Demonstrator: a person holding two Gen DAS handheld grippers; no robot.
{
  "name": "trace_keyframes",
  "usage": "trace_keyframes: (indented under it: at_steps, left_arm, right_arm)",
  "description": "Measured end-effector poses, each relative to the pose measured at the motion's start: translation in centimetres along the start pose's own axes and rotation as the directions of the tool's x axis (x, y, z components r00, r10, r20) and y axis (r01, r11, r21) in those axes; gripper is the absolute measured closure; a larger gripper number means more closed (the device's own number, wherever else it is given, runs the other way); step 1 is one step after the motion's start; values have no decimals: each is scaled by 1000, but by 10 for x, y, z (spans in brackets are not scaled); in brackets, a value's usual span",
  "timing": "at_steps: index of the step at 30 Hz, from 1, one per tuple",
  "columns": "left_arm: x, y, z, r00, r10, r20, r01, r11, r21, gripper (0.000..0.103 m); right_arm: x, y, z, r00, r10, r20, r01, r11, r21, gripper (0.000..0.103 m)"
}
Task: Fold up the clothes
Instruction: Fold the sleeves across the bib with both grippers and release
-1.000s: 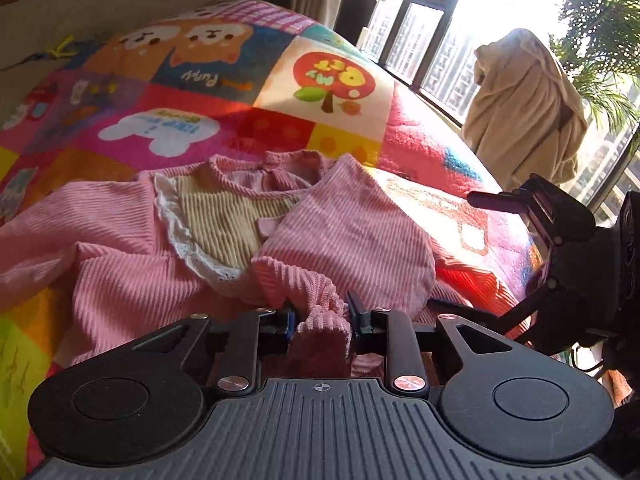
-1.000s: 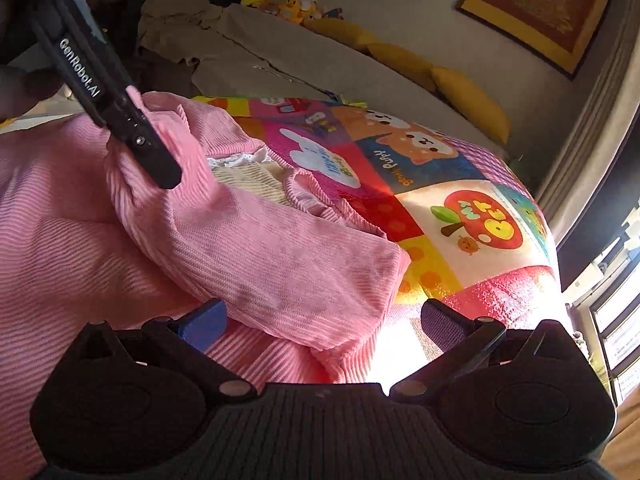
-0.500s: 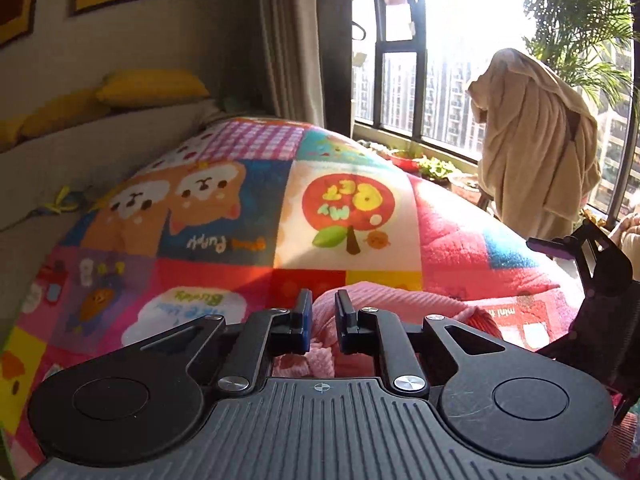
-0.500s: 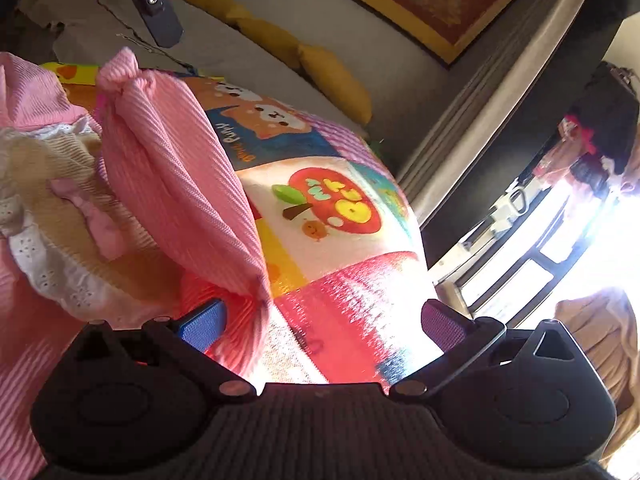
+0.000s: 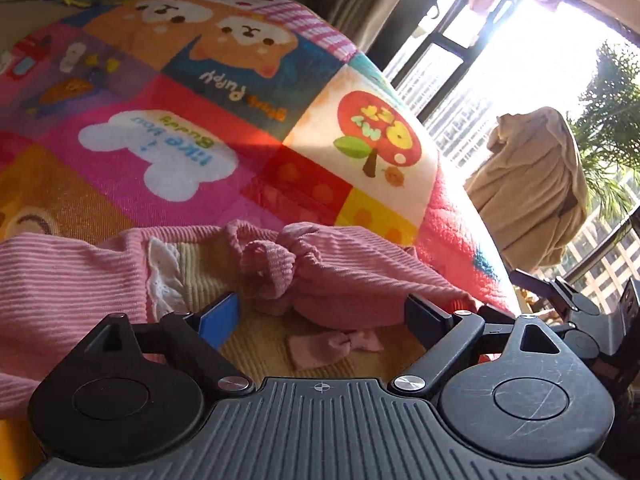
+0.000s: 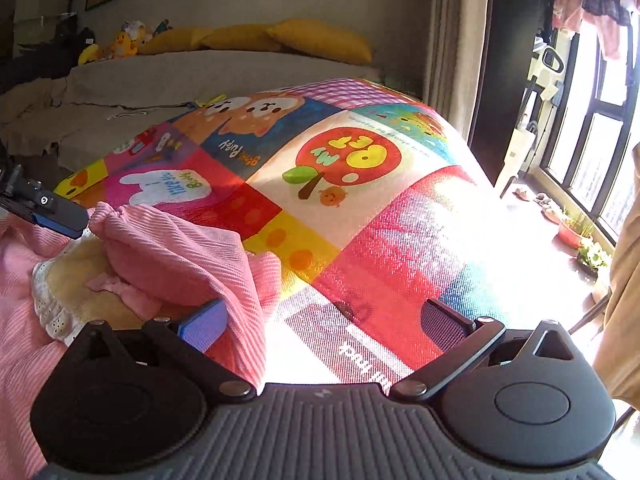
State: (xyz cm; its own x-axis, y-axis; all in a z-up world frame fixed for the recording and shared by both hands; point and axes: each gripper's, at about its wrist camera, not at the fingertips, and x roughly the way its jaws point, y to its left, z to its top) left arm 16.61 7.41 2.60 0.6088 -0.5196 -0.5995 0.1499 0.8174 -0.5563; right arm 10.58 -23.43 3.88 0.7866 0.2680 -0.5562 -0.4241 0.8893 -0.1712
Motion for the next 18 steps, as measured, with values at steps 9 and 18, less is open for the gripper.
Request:
trace_keyframes:
  at_steps: [9,18]
  left_arm:
    - [24,-40,2,985,167,44,-170,980,102,84]
    - [-74,-52,-43,968,188,163,-229,930,286,85]
  right_arm:
    - [1,-13,8,996,-89,29,88,995,34,0]
    - [32,-13,40,998,-51,45,53,998,-40,0]
